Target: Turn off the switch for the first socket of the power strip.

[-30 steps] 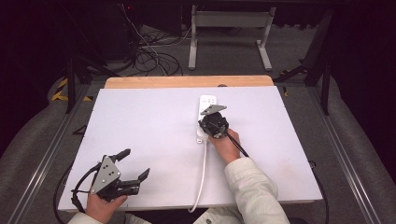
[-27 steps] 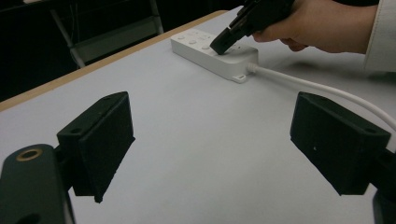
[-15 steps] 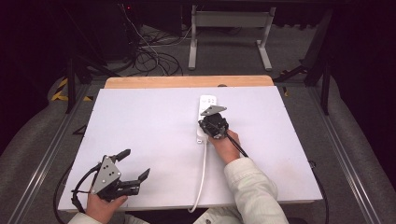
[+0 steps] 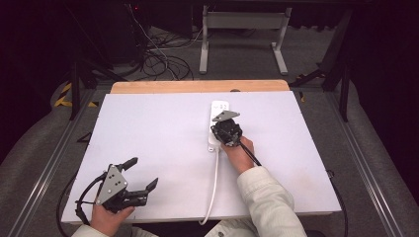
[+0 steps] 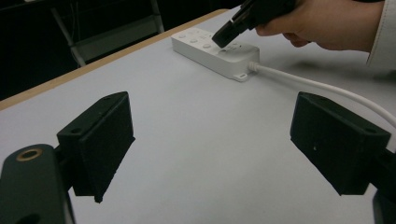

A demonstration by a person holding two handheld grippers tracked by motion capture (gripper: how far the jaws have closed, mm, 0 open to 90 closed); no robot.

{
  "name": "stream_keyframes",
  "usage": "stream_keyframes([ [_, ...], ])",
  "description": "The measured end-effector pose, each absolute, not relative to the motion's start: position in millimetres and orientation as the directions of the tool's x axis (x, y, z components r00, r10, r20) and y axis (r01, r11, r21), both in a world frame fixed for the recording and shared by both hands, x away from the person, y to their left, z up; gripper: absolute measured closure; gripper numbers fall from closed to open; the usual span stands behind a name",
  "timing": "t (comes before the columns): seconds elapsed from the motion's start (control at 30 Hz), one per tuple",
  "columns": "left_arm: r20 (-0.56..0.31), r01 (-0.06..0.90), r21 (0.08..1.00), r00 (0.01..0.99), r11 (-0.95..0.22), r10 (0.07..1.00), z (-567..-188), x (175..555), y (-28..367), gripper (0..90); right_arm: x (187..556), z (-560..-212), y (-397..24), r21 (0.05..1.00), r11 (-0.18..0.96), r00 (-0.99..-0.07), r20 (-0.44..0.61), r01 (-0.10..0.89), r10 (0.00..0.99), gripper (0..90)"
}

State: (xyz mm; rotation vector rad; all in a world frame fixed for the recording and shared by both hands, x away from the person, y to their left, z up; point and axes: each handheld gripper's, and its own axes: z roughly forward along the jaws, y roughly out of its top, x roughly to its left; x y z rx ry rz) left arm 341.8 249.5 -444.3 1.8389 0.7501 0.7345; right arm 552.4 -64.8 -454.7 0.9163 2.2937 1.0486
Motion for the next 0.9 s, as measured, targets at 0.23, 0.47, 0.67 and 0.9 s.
stream_keyframes([
  [0.23, 0.166, 0.166, 0.926, 0.626, -0.339, 0.762, -443.7, 341.1, 249.0, 13.7, 545.6, -429.7, -68.6, 0.813, 0.470, -0.702, -0.110, 0.344, 0.703, 90.0],
  [0.47, 0.154, 0.177, 0.927, 0.626, -0.331, 0.764, -444.8, 342.3, 248.6, 13.7, 538.1, -413.4, -66.1, 0.820, 0.479, -0.730, -0.115, 0.313, 0.674, 90.0],
  [0.67, 0.161, 0.174, 0.925, 0.626, -0.338, 0.763, -444.6, 342.7, 248.6, 13.7, 535.3, -409.2, -69.8, 0.825, 0.474, -0.732, -0.113, 0.308, 0.672, 90.0],
  [0.9, 0.160, 0.174, 0.925, 0.627, -0.337, 0.762, -444.5, 342.9, 248.9, 13.7, 529.5, -404.7, -71.1, 0.833, 0.473, -0.737, -0.123, 0.287, 0.664, 87.9],
])
